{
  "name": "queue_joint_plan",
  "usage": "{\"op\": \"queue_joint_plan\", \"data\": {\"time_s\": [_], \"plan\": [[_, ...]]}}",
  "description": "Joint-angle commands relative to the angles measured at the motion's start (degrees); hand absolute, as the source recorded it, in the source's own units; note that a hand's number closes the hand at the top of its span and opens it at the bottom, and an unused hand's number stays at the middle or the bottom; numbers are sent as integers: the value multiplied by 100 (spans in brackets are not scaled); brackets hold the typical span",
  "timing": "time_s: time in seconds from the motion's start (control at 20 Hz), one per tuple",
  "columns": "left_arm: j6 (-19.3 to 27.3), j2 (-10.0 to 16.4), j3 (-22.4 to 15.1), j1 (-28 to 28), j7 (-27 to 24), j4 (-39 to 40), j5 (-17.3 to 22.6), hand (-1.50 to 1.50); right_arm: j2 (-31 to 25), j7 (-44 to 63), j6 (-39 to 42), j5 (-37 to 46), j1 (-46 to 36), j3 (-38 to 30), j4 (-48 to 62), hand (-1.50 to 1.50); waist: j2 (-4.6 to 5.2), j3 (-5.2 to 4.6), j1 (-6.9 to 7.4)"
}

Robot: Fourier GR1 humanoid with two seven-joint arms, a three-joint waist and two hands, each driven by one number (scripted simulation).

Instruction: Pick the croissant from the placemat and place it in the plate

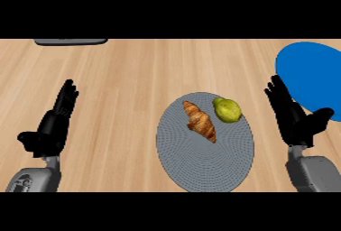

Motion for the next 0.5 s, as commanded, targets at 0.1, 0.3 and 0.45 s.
{"op": "queue_joint_plan", "data": {"time_s": [0.1, 0.3, 0.45], "plan": [[-126, 39, -100, -250, 532, 74, 22, 0, 72, 46, 1724, -452, -987, 767, 67, 150, -16, -34, 448], [-233, -96, -295, -150, 699, 348, 24, 0, -1038, -735, 2195, 949, -2079, 1176, -675, 150, -177, -163, 657], [-325, -121, -294, -439, 1292, 296, 200, 0, -120, -1880, 2639, -175, -1947, 600, 1013, -150, 120, -14, 581]]}}
